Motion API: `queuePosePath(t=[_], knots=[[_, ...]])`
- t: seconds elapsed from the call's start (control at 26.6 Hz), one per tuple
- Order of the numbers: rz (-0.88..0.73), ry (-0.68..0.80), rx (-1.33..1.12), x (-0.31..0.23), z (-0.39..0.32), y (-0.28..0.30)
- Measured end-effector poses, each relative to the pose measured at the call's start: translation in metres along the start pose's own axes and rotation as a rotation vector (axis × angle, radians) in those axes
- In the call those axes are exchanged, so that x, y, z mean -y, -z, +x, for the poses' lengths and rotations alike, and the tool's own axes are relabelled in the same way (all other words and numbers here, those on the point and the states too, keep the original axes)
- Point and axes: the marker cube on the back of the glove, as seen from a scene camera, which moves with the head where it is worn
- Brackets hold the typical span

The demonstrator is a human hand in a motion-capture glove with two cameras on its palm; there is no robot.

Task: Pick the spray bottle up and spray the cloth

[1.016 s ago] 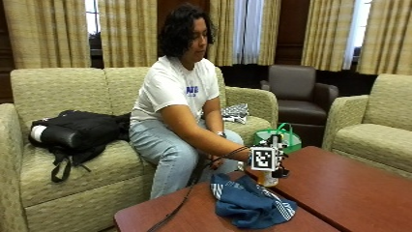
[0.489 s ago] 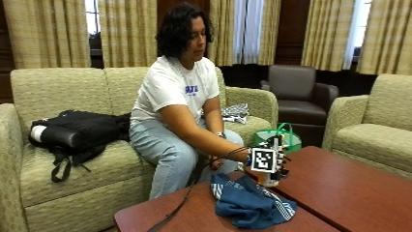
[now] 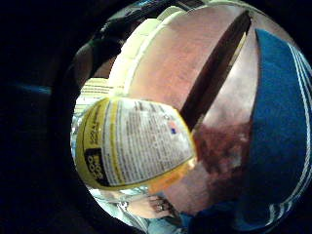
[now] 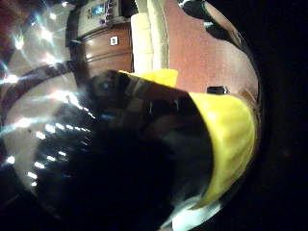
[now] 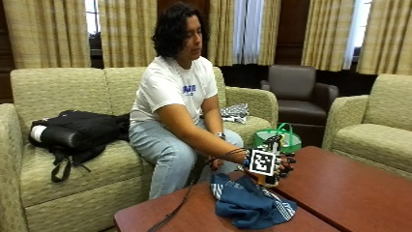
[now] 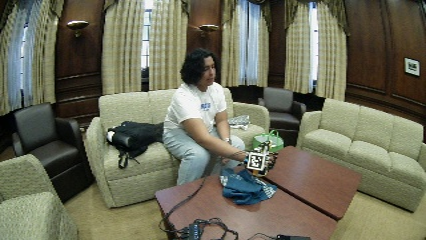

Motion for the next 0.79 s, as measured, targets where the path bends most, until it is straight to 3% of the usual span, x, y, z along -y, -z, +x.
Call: queuePosePath(t=[0.15, 0.26, 0.53, 0.79], knots=[[-0.152, -0.014, -0.034, -0.027, 0.004, 0.002], [-0.171, -0.034, -0.035, -0.036, 0.003, 0.006], [0.03, -0.055, -0.236, -0.033, 0.015, 0.014], [0.024, -0.042, -0.477, -0.071, 0.01, 0.027]])
